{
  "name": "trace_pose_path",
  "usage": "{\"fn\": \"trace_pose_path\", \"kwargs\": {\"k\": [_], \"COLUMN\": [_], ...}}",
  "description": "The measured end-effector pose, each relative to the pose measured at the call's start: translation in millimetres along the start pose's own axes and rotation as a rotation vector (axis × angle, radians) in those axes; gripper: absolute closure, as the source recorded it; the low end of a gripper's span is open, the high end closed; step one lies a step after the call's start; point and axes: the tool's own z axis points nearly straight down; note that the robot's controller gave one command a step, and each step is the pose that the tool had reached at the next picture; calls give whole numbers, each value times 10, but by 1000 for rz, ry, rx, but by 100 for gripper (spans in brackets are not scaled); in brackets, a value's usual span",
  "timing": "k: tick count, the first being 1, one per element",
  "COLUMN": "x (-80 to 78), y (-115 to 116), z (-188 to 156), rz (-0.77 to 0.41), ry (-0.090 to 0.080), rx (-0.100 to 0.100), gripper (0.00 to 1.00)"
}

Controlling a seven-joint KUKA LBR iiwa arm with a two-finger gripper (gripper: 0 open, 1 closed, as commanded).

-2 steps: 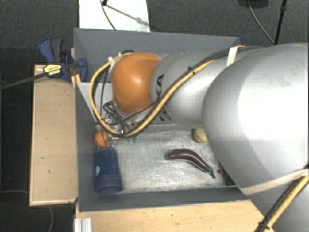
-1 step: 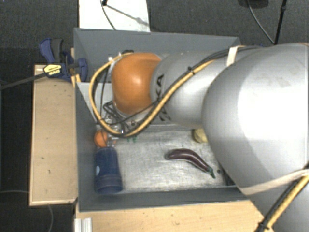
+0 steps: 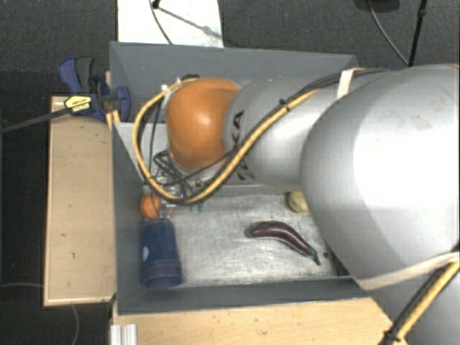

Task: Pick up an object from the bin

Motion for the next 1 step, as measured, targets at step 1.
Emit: {"fn": "trace_pose_path", "kwargs": {"k": [1], "x": [0], "y": [0], "z": [0], "rz": [1], "ry": [0], "rx": [0], "gripper": [100]}}
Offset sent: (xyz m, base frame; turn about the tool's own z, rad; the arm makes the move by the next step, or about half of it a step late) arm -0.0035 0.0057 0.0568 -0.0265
